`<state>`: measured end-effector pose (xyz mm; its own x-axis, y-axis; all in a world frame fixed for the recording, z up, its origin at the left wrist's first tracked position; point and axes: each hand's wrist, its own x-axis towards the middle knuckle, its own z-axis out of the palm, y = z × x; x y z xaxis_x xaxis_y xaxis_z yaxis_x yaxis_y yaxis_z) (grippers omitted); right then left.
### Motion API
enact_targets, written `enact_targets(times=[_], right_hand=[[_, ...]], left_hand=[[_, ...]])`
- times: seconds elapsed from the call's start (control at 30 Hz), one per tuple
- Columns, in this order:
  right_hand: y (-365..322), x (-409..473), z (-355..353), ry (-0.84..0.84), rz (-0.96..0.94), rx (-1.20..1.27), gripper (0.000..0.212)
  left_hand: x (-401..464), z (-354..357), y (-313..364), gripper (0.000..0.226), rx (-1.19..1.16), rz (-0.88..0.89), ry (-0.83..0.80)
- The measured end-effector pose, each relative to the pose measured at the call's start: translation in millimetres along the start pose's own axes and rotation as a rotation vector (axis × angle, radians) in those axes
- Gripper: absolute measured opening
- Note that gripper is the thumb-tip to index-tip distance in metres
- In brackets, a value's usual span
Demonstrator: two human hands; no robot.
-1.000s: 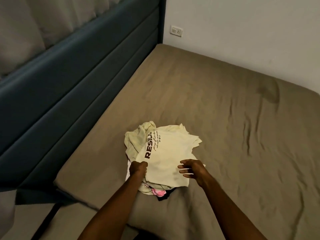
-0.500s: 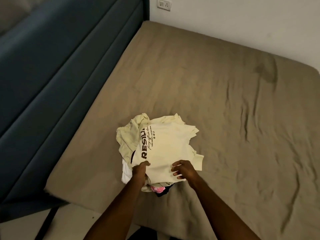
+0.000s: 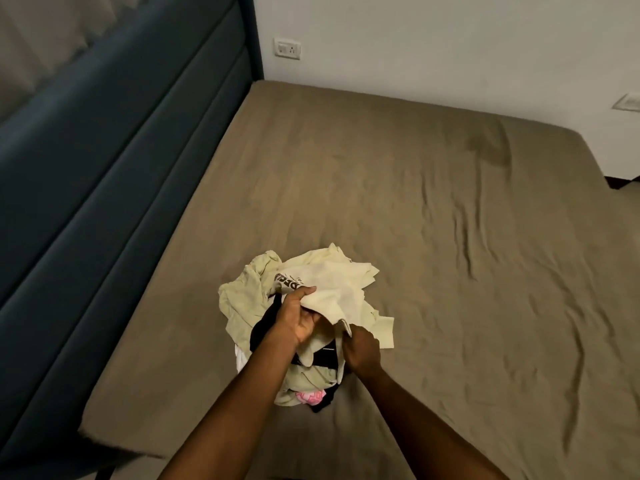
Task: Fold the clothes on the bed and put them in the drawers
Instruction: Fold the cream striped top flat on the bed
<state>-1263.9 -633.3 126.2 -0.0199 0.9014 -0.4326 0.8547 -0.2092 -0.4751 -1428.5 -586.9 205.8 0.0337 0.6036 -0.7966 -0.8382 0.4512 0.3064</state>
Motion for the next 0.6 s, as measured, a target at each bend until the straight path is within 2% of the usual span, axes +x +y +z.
enact_targets(times=[0.1, 0.2, 0.27, 0.4, 0.47, 0.53, 0.6], right_hand=[[15.0, 4.4, -16.3, -0.031, 0.102, 0.082, 0.039], [16.5, 4.6, -37.0, 0.009, 0.195, 0.352, 0.018], [13.6, -3.8, -54.8, 0.051, 0.229, 0.597, 0.03], [17.4, -19.1, -83.3, 0.086, 0.329, 0.982, 0.024], [17.5, -19.2, -93.8, 0.016, 0.318, 1.119, 0.034], [2.7, -33.5, -120.7, -0.033, 0.267, 1.263, 0.037], [-15.7, -45.1, -146.7, -0.088, 0.197, 1.445, 0.036]], left_hand=[[-14.0, 20.4, 0.4, 0.012, 0.043, -0.001, -0.079], [-27.7, 38.9, 0.4, 0.013, 0.08, 0.015, -0.133], [-35.9, 52.4, 1.5, 0.013, 0.097, 0.038, -0.162], [-43.1, 80.1, 9.8, 0.008, 0.088, 0.091, -0.224], [-42.3, 91.2, 13.2, 0.01, 0.12, 0.12, -0.259], [-43.4, 96.9, 8.0, 0.014, 0.236, 0.127, -0.309], [-44.2, 96.8, -3.4, 0.02, 0.459, 0.131, -0.326]])
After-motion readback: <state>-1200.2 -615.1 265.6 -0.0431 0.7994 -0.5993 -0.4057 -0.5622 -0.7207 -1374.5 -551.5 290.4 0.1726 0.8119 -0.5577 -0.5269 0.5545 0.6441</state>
